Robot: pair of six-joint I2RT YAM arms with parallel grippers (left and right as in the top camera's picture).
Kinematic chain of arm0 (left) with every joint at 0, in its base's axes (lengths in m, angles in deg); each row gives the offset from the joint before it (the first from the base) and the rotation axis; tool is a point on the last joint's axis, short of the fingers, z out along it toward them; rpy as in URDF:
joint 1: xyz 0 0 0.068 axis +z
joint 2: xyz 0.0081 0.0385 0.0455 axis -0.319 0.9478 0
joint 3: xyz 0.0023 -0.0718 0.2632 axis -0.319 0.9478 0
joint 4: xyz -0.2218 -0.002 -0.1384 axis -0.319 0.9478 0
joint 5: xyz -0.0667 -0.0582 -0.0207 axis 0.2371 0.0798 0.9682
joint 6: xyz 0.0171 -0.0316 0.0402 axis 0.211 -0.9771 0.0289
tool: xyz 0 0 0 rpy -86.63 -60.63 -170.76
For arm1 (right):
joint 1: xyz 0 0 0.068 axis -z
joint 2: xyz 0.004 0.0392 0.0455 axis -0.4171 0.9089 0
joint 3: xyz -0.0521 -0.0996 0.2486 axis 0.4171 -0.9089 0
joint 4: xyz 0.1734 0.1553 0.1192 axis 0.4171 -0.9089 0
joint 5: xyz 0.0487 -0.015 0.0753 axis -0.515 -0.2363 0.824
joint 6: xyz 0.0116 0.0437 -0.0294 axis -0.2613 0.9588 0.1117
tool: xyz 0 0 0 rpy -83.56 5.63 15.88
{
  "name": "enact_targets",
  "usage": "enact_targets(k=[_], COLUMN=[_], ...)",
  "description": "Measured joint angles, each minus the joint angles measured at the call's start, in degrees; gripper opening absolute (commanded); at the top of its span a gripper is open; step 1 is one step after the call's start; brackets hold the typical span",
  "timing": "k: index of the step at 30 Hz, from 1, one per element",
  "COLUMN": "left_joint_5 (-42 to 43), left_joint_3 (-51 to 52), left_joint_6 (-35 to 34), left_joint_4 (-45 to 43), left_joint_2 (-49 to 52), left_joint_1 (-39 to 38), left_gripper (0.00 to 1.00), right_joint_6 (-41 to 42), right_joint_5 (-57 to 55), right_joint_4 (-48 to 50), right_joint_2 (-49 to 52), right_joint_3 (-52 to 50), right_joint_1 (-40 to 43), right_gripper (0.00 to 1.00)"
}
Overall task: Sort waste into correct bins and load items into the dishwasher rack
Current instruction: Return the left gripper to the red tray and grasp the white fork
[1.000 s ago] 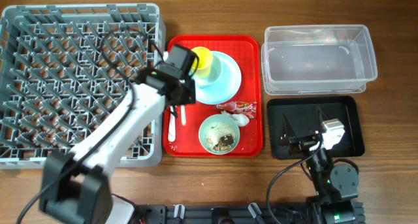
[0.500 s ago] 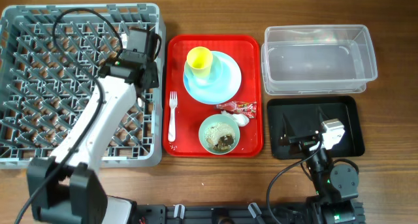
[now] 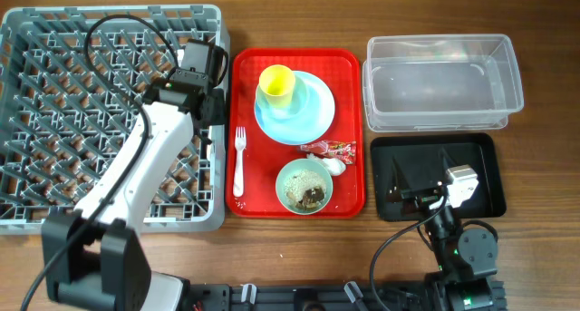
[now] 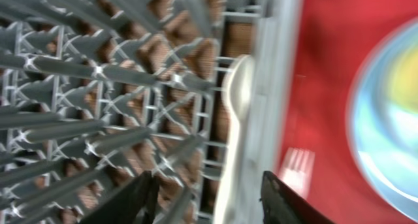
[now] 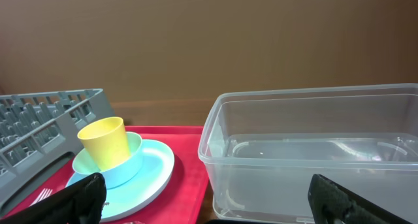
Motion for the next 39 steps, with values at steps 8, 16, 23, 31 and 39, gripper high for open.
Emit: enact_targets(k=[8,16,23,31,39], left_joint_5=[9.03,10.27,10.27,5.68,3.69], left_joint_3=[0.09,9.38,13.49,14.56,14.58], left_joint_6=[-7.17,-12.37,-14.29,-17.88,-19.26], left_joint_4=[10.36,4.94,-5.46,-6.43,-8.33], left_joint_2=[-7.02,-2.73,0.98,6.91,7.06], left_joint_1=[-8.52,-14.01,-13.99,-13.99,-13.99], left_gripper=[0.34,0.25,0.19,0.23,0.25], right_joint_6=[0.00,0.00,0.00,0.00,0.00], right_joint_5=[0.00,0.00,0.00,0.00,0.00], right_joint_4=[0.00,0.00,0.00,0.00,0.00], right_joint_2=[0.00,0.00,0.00,0.00,0.00], right_joint_3=[0.00,0.00,0.00,0.00,0.00], right_joint_1=[0.00,0.00,0.00,0.00,0.00], right_gripper=[1.00,1.00,1.00,1.00,1.00])
